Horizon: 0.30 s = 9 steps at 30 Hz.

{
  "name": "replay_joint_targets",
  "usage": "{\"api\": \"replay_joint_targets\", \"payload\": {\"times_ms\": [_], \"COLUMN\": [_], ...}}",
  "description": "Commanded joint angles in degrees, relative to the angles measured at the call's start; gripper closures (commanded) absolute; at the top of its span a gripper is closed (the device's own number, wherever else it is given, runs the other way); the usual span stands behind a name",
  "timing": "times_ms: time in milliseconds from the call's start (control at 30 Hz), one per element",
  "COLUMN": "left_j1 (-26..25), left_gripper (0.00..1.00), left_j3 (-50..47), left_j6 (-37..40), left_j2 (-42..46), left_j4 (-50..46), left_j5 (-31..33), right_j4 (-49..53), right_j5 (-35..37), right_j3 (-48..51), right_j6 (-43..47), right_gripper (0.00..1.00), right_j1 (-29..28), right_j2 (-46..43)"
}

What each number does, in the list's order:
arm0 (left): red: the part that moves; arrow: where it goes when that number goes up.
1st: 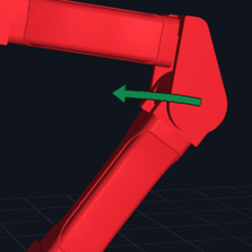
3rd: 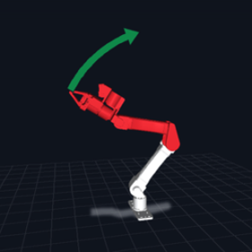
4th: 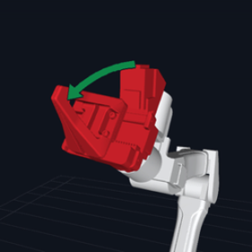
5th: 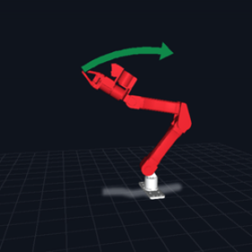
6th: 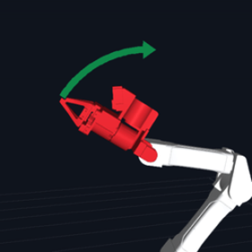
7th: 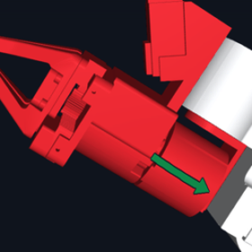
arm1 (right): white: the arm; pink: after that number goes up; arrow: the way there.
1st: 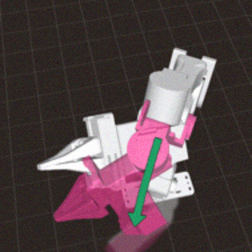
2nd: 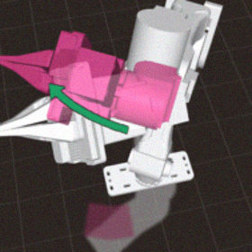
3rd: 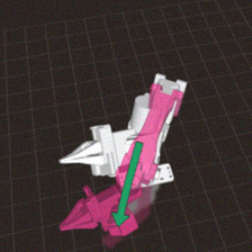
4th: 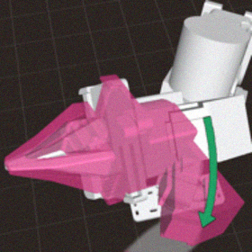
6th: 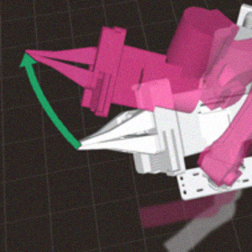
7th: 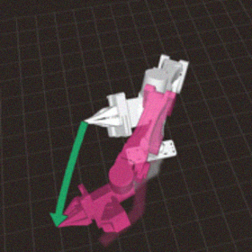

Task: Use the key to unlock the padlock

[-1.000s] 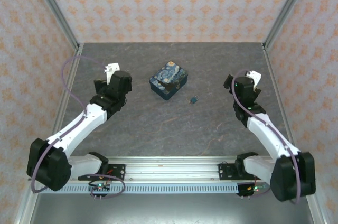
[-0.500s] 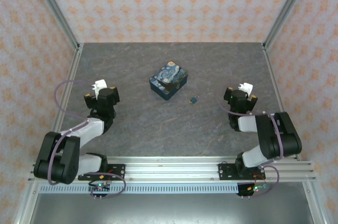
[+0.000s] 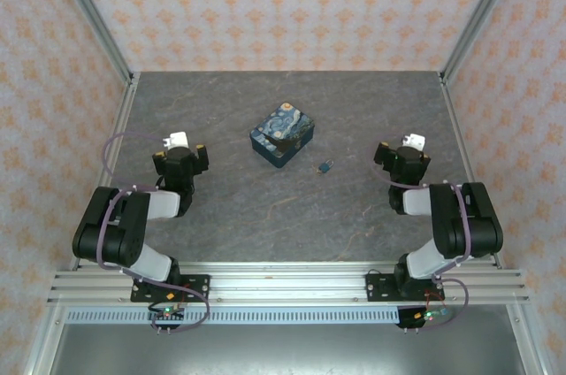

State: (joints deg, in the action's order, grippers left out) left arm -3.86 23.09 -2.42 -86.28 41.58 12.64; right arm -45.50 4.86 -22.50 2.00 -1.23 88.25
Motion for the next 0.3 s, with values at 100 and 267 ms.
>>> {"api": "replay_joint_targets", "payload": {"times_ms": [100,267], "left_j1": [0.25,0.25], "left_gripper": [0.00,0.00], "left_j3": [0.73,0.47], "left_j6": [1.29,1.40], "left_j2": [0.50,0.59], "left_j4": [2.11,2.49], "left_j5": [-0.27,-0.25], "right_j4": [-0.21,-1.37], "right_j5": [-0.82,-1.09], "right_j3": [-1.23,-0.40], "right_j6": [-0.33,-0.27], "right_gripper": [0.01,0.01], "right_j1": [-0.08,-0.09], "right_j2": [-0.48,-0.92]}}
